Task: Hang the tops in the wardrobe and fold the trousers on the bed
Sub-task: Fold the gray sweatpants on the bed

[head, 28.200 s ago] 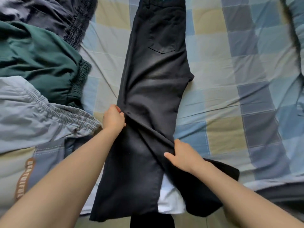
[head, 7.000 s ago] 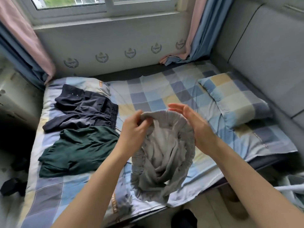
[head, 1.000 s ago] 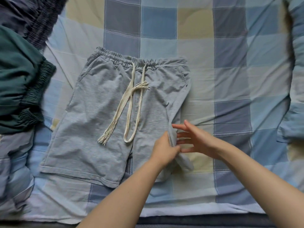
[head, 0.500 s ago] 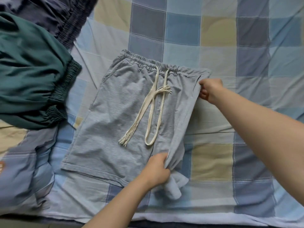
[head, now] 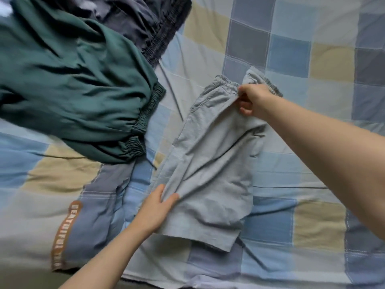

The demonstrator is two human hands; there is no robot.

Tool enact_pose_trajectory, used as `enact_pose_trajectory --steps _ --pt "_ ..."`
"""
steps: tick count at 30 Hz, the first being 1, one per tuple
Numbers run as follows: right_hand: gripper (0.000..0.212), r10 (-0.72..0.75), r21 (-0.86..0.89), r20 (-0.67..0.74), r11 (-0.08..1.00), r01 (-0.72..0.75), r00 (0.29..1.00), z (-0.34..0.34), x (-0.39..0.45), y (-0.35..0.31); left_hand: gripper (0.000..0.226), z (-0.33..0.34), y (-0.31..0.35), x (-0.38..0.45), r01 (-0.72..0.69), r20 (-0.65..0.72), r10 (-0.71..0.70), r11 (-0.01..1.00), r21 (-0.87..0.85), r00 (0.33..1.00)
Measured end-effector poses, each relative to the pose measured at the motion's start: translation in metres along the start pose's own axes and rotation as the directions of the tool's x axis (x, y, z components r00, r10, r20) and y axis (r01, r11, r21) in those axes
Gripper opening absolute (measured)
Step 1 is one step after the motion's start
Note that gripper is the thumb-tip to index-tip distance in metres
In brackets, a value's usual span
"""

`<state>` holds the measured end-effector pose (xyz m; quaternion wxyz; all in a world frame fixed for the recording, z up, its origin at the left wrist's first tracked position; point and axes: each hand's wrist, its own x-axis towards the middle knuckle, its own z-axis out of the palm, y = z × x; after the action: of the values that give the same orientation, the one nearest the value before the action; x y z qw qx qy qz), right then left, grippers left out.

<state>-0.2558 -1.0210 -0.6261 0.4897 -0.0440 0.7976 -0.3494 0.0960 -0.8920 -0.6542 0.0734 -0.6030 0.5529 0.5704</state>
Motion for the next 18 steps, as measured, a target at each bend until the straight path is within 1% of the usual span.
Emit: enact_pose_trajectory --steps 1,3,6,8,10,12,13,14,15,16,17,18 --pt "0.016 -0.010 -0.061 -0.017 0.998 0.009 1.000 0.012 0.001 -0.004 0.035 -0.007 -0.005 0.003 -0.012 0.017 0.012 1.000 0.014 1.000" --pt "0.018 -0.072 -0.147 -0.048 0.987 0.064 0.996 0.025 0.006 -0.013 0.027 -0.013 -0.008 0.008 -0.054 0.029 0.053 0.998 0.035 0.998" --pt "0.023 -0.184 -0.280 -0.033 0.945 0.168 0.982 0.045 0.012 -0.023 0.020 -0.020 -0.019 0.013 -0.074 -0.015 0.076 0.995 0.069 0.997" --pt "0.032 -0.239 -0.289 -0.004 0.930 0.228 0.971 0.056 0.016 -0.025 0.018 -0.023 -0.028 0.014 -0.060 -0.062 0.066 0.994 0.093 0.996" --pt "0.035 -0.277 -0.293 -0.021 0.920 0.259 0.961 0.065 0.018 -0.025 0.009 -0.026 -0.034 0.016 -0.049 -0.112 0.063 0.992 0.119 0.992" --pt "0.031 -0.319 -0.310 -0.043 0.905 0.291 0.947 0.071 0.022 -0.020 0.019 -0.027 -0.040 0.019 -0.026 -0.188 0.057 0.986 0.166 0.981" --pt "0.026 -0.344 -0.324 -0.023 0.891 0.318 0.939 0.073 0.021 -0.019 0.023 -0.028 -0.043 0.022 -0.010 -0.226 0.053 0.982 0.188 0.973" --pt "0.019 -0.351 -0.340 0.027 0.877 0.338 0.936 0.075 0.021 -0.017 0.023 -0.028 -0.046 0.024 0.004 -0.243 0.049 0.977 0.214 0.969" --pt "0.010 -0.330 -0.341 0.099 0.875 0.343 0.939 0.076 0.017 -0.015 0.019 -0.027 -0.049 0.026 0.017 -0.241 0.045 0.968 0.250 0.970" --pt "0.007 -0.308 -0.326 0.159 0.881 0.344 0.938 0.078 0.015 -0.012 0.013 -0.026 -0.053 0.027 0.026 -0.226 0.044 0.955 0.295 0.973" --pt "0.009 -0.316 -0.313 0.175 0.880 0.356 0.933 0.076 0.014 -0.008 0.010 -0.023 -0.056 0.027 0.036 -0.207 0.038 0.939 0.341 0.978" --pt "0.010 -0.355 -0.310 0.142 0.871 0.382 0.924 0.073 0.015 -0.007 0.013 -0.021 -0.057 0.027 0.043 -0.211 0.039 0.928 0.370 0.977"
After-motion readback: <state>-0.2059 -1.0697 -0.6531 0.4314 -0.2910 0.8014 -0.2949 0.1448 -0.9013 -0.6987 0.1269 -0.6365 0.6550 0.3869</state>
